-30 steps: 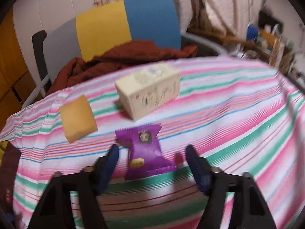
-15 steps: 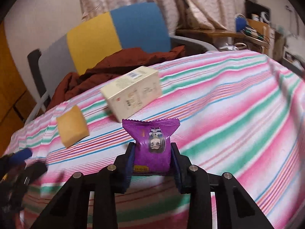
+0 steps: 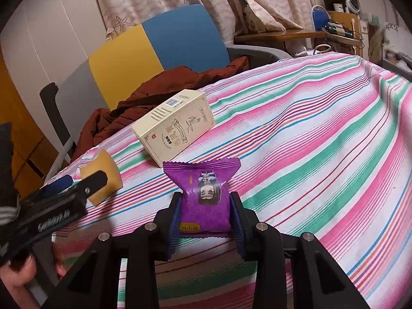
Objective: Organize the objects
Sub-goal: 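Grasp a yellow sponge with the left tool while the right tool holds the packet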
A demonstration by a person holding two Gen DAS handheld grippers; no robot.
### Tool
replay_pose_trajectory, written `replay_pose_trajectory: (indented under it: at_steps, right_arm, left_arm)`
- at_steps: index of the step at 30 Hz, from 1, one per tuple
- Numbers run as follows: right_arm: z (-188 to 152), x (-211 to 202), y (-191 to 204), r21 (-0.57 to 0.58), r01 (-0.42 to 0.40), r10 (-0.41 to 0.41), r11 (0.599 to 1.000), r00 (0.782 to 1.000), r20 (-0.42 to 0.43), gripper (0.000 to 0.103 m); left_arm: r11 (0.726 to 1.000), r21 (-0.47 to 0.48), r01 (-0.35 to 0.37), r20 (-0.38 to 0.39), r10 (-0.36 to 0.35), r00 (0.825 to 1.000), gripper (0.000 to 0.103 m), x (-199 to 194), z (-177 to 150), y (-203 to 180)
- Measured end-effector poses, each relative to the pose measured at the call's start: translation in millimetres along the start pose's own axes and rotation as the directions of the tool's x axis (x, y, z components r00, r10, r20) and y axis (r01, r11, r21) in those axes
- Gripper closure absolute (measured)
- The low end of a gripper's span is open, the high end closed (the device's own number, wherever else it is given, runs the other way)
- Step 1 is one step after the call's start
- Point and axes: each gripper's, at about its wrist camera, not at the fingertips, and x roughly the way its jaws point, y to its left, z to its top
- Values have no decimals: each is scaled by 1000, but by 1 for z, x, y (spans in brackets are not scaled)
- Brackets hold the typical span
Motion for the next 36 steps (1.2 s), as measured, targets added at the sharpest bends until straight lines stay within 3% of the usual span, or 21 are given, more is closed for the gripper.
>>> replay_pose_trajectory:
  at_steps: [2, 6, 13, 16, 18, 20, 23, 28, 30, 32, 34, 35, 36]
  right_arm:
    - [0, 2, 0, 1, -5, 5, 1000, 1000, -9, 66]
    - [-1, 3, -4, 19, -28, 28, 999, 1000, -12, 65]
    - [-1, 3, -6, 33, -45, 46, 998, 999, -4, 65]
    - [-1, 3, -6, 39, -52, 52, 998, 999, 0, 65]
    - [-1, 3, -5, 38, -52, 52, 998, 999, 1, 65]
    - [0, 4, -5, 35, -49, 49, 998, 999, 1, 65]
    - [0, 4, -3, 25, -37, 37, 999, 999, 1, 65]
    - [0, 3, -1, 12, -22, 22, 1000, 1000, 3, 66]
    - [-1, 2, -1, 10, -20, 20, 1000, 1000, 4, 66]
    - [-1, 3, 1, 4, -12, 12, 1000, 1000, 2, 66]
    - [-1, 4, 1, -2, -7, 7, 1000, 1000, 2, 66]
    - [-1, 4, 1, -2, -7, 7, 1000, 1000, 1, 66]
    - [-1, 4, 1, -2, -6, 6, 1000, 1000, 1, 66]
  left_arm:
    - [999, 37, 5, -12, -5, 1000, 3, 7, 1, -4]
    - [991, 89, 102, -100, -93, 991, 3, 26, -4, -14]
    - [989, 84, 119, -71, -114, 991, 16, 22, -7, -15]
    - [990, 84, 114, -53, -110, 993, 32, 18, -8, -15]
    - [990, 90, 106, -35, -103, 994, 57, 14, -9, -15]
    - [991, 100, 93, -24, -91, 996, 73, 15, -6, -16]
    - [989, 123, 78, -15, -77, 997, 80, 13, -8, -20]
    - [988, 131, 87, -9, -86, 996, 76, 6, -10, -20]
    - [984, 128, 123, 8, -125, 992, 51, -5, -11, -20]
    - [977, 107, 184, 40, -189, 981, 44, -17, -11, -20]
    - [968, 77, 240, 80, -245, 966, 23, -28, -6, -22]
    - [968, 73, 239, 92, -245, 965, 15, -29, -2, -25]
    - [974, 77, 214, 96, -221, 971, 15, -26, 4, -31]
